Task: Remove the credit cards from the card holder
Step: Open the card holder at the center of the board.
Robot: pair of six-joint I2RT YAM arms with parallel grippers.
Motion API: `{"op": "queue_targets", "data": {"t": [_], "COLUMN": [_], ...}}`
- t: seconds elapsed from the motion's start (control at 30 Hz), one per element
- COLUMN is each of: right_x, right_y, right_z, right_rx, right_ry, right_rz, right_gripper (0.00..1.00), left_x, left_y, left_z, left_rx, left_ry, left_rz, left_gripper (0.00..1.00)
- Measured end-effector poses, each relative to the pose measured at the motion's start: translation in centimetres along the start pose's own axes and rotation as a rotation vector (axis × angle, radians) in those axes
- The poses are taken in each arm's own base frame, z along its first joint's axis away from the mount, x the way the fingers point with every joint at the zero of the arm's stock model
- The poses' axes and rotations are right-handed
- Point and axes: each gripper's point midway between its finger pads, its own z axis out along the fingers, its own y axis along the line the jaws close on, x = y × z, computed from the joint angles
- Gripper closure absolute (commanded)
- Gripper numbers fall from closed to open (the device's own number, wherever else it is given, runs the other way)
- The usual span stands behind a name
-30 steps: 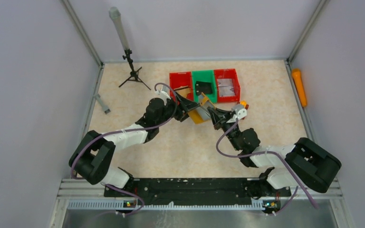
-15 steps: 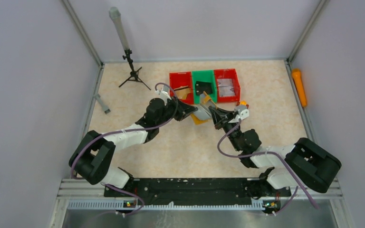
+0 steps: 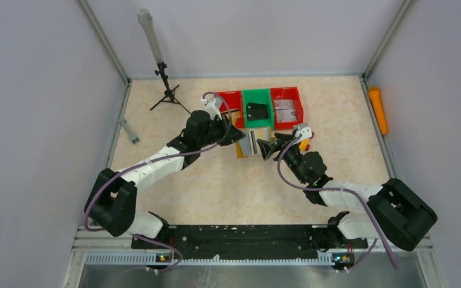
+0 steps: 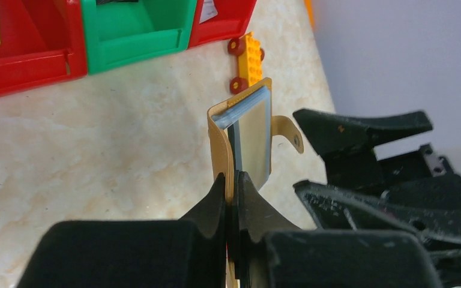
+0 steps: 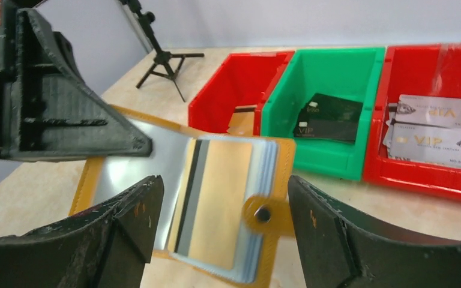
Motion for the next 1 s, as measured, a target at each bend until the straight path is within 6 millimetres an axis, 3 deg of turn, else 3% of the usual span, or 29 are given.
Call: {"op": "queue_targets", "data": {"t": [0.13,0.23,0.37,0.53,0.67,1.0], "right_x": [1.4,2.7,4.8,8.3,11.7,9.5], "right_y": [-1.7,-2.4,-3.1,-3.6,-2.8,0.3], "right_z": [0.4,0.1,-0.7,-1.4,-2.2,-1.5], "right_rx": [0.045,0.079,0.073,0.020,-0.043,-0.229], "right_ry": [0.134,0.222,0.336,0.472,0.591,0.524], "right_rz": [0.043,0.069,0.126,0.229,0.323,0.401], "right_gripper": [0.09,0.06,0.05,0.04,0.04,0.03], "left_x": [1.7,4.3,6.9,7.2,7.0,5.7], "left_y": [1.4,3.6,5.6,5.7,5.0,3.1], "left_z": [1.0,1.8,1.3,0.7,0.0,-1.9], "left_rx": [-0.019,-0.045,-0.066,-0.054,-0.020,0.076], "left_ry": [0.104,0.208,0.294,0.301,0.272,0.178], "left_rz": [0.082,0.098,0.126,0.170,0.192,0.199], "left_gripper": [1.00,1.00,1.00,1.00,1.00,1.00]}}
